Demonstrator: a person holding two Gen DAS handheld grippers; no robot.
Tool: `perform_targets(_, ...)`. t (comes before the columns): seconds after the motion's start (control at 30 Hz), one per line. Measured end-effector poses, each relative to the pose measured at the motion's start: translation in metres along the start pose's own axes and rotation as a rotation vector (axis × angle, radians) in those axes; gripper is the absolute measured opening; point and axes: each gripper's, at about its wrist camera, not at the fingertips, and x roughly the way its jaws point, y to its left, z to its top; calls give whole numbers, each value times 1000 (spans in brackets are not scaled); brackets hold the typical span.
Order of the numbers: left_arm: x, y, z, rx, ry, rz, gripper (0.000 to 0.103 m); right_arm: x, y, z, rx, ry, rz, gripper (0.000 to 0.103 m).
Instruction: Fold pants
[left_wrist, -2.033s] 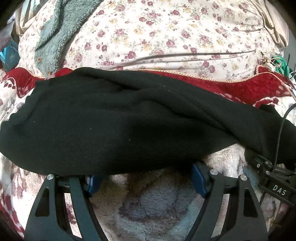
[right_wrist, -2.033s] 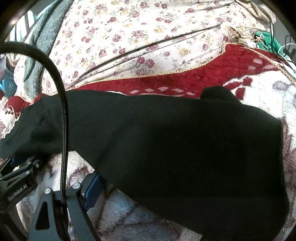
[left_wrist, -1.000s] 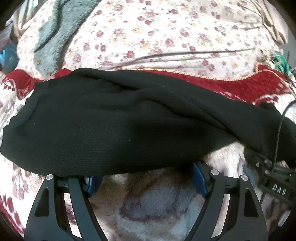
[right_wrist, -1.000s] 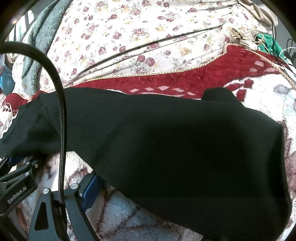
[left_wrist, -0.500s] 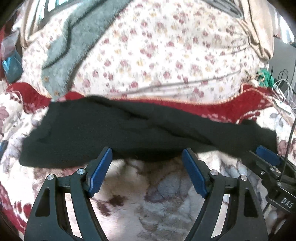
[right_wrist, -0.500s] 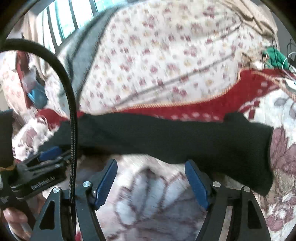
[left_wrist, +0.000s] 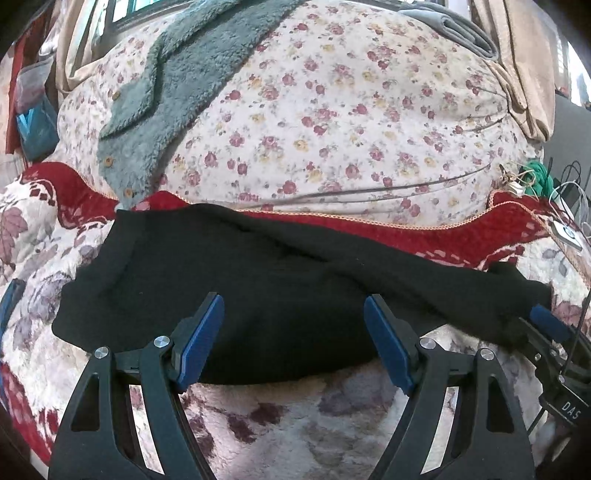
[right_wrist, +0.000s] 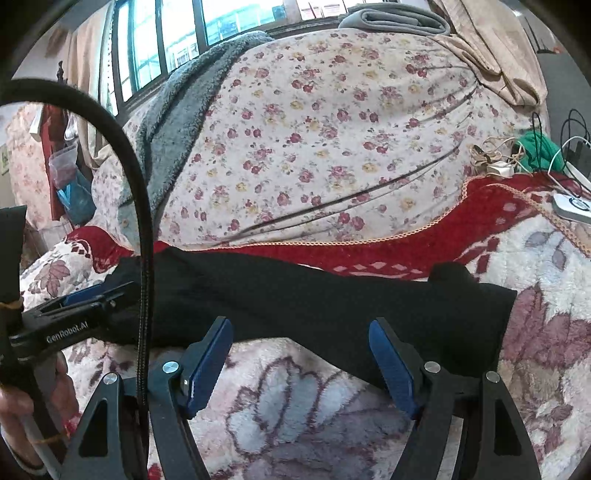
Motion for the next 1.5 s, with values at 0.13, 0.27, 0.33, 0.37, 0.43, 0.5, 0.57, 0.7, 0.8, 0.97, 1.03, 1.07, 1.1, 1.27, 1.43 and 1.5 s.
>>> perform_targets(0.13, 1, 0, -1, 12, 8, 3, 80, 3, -2, -2, 10, 18, 3, 74)
perform_targets(0.27, 2, 0, -1, 16, 15, 0, 80, 4, -1, -2, 11, 24, 6, 74)
perform_targets(0.33, 2, 0, -1, 18, 15, 0, 80, 4, -1, -2, 9, 27, 4, 74)
perform_targets(0.37, 2, 0, -1, 18, 14, 2, 80, 5, -1, -2, 9, 30, 4, 74)
perform_targets(0.43, 3, -1, -1, 19, 16, 2, 80, 5, -1, -3, 11, 33, 5, 74)
perform_targets(0.5, 3, 0, -2, 21, 17, 3, 80, 6, -1, -3, 11, 37, 10, 74)
perform_targets(0.57, 3, 0, -1, 21, 18, 1, 80, 5, -1, -3, 12, 36, 12, 74)
perform_targets(0.7, 5, 0, -2, 23, 27, 1, 80, 6, -1, -4, 7, 45, 12, 74)
perform_targets(0.8, 6, 1, -2, 22, 34, -1, 80, 7, 0, -4, 6, 49, 12, 74)
perform_targets(0.97, 5, 2, -2, 23, 44, -9, 80, 7, -1, -4, 10, 58, 9, 74)
perform_targets(1.03, 4, 2, -2, 26, 44, -7, 80, 9, -3, -4, 12, 68, 3, 74)
perform_targets(1.07, 4, 3, -1, 30, 47, -4, 80, 10, -4, -4, 11, 73, 2, 74)
perform_targets(1.1, 5, 3, -1, 31, 50, -3, 80, 10, -4, -4, 9, 77, -1, 74)
perform_targets(1.27, 12, 8, 0, 36, 80, 30, 80, 18, -9, -6, 20, 115, 8, 74)
perform_targets(1.43, 18, 10, 0, 47, 103, 26, 80, 38, -13, -3, -11, 198, 29, 70)
perform_targets(1.5, 20, 9, -1, 56, 115, 19, 80, 50, -17, -4, -23, 251, 35, 68)
